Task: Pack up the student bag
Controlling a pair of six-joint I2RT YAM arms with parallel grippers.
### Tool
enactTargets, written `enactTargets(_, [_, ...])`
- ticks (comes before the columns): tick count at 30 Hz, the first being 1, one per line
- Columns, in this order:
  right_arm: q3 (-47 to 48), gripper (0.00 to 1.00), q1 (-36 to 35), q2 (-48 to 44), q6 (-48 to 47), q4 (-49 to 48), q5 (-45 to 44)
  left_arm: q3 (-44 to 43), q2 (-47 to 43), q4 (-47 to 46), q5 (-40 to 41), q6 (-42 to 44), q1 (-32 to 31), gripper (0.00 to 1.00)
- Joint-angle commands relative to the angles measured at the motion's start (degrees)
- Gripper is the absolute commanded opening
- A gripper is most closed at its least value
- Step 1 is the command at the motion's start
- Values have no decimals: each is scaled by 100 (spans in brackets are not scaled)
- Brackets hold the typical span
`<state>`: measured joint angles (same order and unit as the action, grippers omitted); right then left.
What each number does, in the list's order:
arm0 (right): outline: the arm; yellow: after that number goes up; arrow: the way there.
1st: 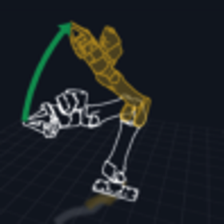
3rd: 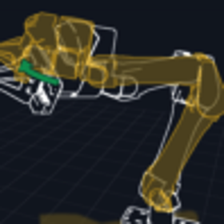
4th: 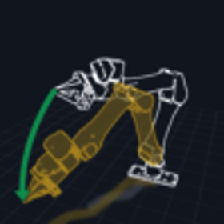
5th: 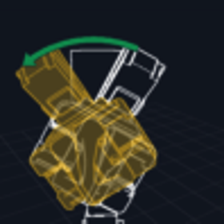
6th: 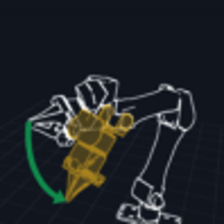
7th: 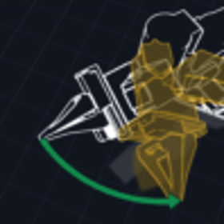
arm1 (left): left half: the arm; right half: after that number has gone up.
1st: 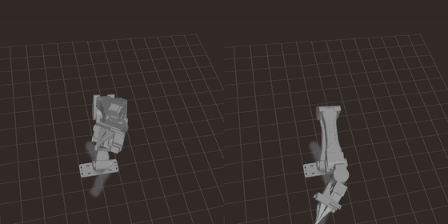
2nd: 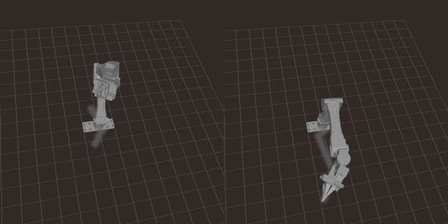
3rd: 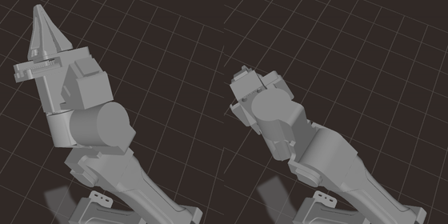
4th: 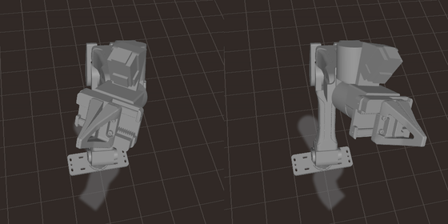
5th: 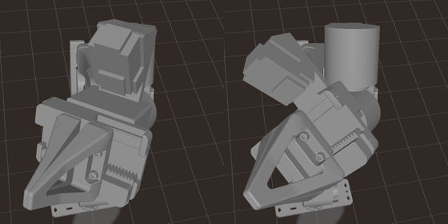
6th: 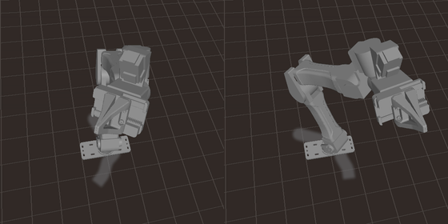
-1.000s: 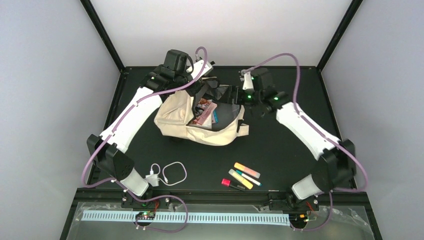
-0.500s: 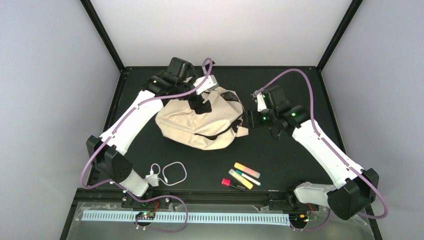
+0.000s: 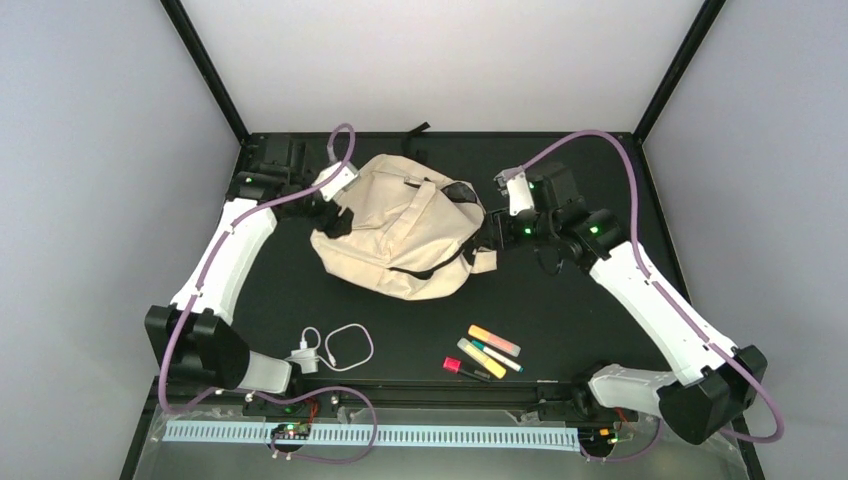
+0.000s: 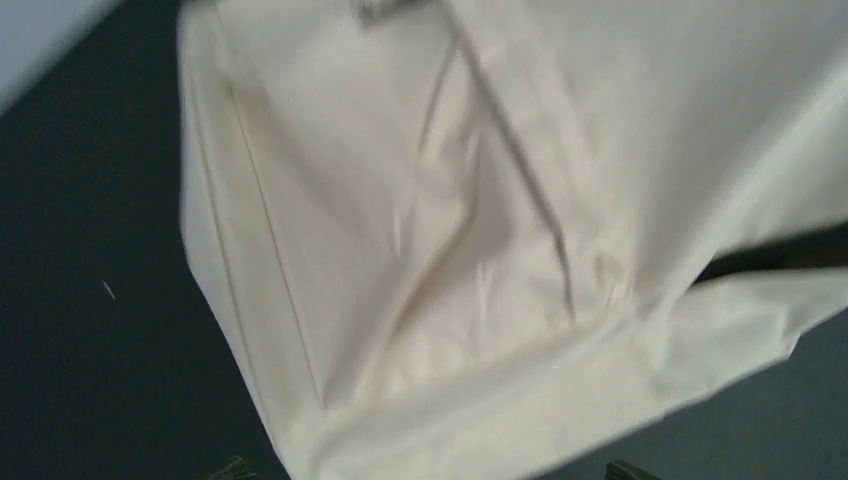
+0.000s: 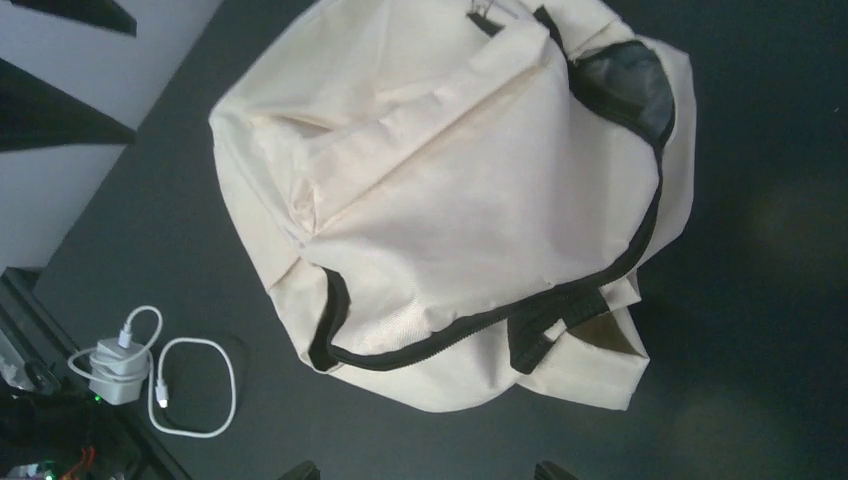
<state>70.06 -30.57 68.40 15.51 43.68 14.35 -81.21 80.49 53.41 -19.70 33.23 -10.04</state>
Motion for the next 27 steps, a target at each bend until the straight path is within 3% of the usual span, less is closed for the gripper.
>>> enactTargets(1, [34, 56, -63, 375, -4, 17, -39, 806, -188, 158, 490, 240, 246, 92])
enactTargets(7, [823, 58, 159, 1462, -449, 7, -756, 1490, -349, -574, 627, 163, 257, 94])
enactTargets(10, [1450, 67, 460, 2336, -503, -254, -158, 1490, -199, -917, 843, 25, 266, 95])
enactTargets(12, [2001, 78, 523, 3066, -508, -122, -169, 1424, -71, -1010, 1026, -62, 280, 95])
enactTargets(14, [2681, 82, 534, 3759, -625, 315, -297, 1346, -70, -986, 1038, -97, 296, 95])
enactTargets(21, [3929, 85, 534, 5337, -1026, 806, -306, 1081, -214, -1038, 633, -205, 358, 96])
enactTargets(24, [3973, 71, 534, 5664, -1223, 772, 134, 862, -117, -961, 537, -308, 370, 96])
enactTargets(27, [3944, 33, 525, 5677, -1358, 630, 418, 765, -119, -962, 454, -341, 367, 96])
